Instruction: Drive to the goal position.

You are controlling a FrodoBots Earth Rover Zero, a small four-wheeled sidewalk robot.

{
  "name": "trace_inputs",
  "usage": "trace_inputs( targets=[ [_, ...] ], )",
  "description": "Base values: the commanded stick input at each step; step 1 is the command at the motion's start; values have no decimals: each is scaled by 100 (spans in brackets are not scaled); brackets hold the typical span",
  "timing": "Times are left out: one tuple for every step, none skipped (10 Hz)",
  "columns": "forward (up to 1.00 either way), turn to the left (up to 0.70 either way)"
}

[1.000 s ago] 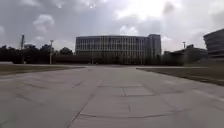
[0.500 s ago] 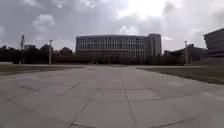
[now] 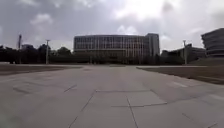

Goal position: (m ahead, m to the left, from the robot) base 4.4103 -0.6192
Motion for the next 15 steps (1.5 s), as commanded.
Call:
trace_inputs(
  targets=[
    [50,-2],
    [50,-2],
    [50,-2],
    [50,-2],
    [50,-2],
    [50,-2],
    [50,-2],
    [50,-2],
    [50,-2],
    [50,-2],
    [50,-2],
    [50,-2],
    [50,-2],
    [50,-2],
    [50,-2]
  ],
)
